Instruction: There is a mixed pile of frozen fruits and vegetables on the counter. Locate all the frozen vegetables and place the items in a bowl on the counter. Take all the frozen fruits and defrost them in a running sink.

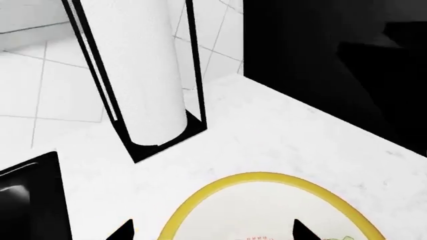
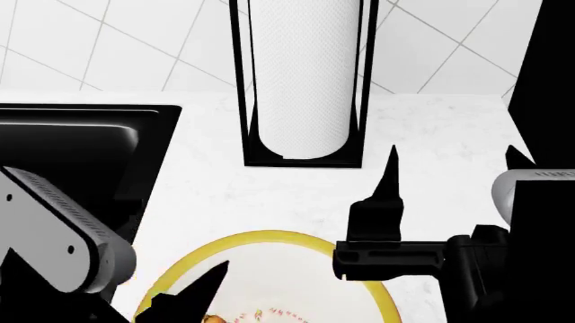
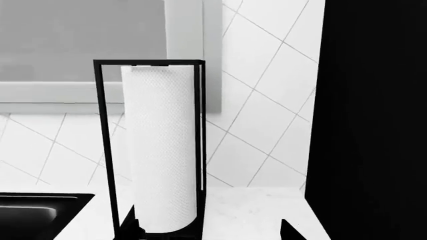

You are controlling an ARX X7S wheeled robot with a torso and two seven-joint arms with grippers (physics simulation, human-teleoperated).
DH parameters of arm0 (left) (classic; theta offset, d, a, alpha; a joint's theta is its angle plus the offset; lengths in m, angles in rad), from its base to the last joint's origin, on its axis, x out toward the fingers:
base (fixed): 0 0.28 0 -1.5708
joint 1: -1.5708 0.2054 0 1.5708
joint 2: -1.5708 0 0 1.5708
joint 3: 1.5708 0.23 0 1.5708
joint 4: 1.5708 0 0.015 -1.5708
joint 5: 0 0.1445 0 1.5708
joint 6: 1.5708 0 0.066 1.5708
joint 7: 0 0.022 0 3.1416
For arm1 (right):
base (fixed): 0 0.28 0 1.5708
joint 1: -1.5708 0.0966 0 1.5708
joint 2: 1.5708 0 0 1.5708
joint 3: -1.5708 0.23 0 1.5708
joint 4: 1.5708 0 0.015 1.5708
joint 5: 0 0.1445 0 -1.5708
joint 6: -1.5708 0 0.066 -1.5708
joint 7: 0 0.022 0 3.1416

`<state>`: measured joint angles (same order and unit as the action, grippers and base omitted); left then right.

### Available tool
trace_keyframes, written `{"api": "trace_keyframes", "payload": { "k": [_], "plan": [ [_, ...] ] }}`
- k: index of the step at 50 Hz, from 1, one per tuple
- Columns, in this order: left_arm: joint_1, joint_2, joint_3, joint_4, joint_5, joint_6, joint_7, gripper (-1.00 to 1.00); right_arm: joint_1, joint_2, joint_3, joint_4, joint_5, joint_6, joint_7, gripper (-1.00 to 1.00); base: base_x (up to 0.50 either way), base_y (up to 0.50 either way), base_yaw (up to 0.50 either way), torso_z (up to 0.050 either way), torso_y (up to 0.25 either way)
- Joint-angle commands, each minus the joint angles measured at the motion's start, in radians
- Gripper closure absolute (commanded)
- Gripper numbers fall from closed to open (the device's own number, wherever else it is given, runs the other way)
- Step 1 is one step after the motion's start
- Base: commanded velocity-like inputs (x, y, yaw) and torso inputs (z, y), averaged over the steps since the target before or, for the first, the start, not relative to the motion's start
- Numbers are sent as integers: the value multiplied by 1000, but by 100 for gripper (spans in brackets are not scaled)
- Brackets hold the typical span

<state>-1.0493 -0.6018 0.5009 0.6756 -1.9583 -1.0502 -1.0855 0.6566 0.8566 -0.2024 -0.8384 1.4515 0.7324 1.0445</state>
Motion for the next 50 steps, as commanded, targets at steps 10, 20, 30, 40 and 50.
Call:
{"api": "trace_keyframes", "payload": {
  "k": [10, 20, 30, 40, 50],
  "plan": [
    [25, -98, -174, -23, 278, 86, 41, -100, 0, -8, 11, -15, 8, -27, -34, -100, 0, 0, 0, 0, 0],
    [40, -115, -196, 65, 344, 103, -9, -100, 31, 12, 10, -16, 34, -13, -26, -100, 0, 0, 0, 0, 0],
    [107, -153, -236, 114, 302, 145, -30, -100, 81, 13, -24, -30, 17, 30, -16, -100, 40, 118, 0, 0, 0],
    [111, -160, -241, 135, 296, 153, -28, -100, 52, 8, -12, -39, -2, 6, -29, -100, 130, 500, 0, 0, 0],
    [99, -164, -234, 151, 274, 153, -47, -100, 55, 13, -12, -47, 7, 5, -27, -100, -228, 492, 0, 0, 1]
  ]
}}
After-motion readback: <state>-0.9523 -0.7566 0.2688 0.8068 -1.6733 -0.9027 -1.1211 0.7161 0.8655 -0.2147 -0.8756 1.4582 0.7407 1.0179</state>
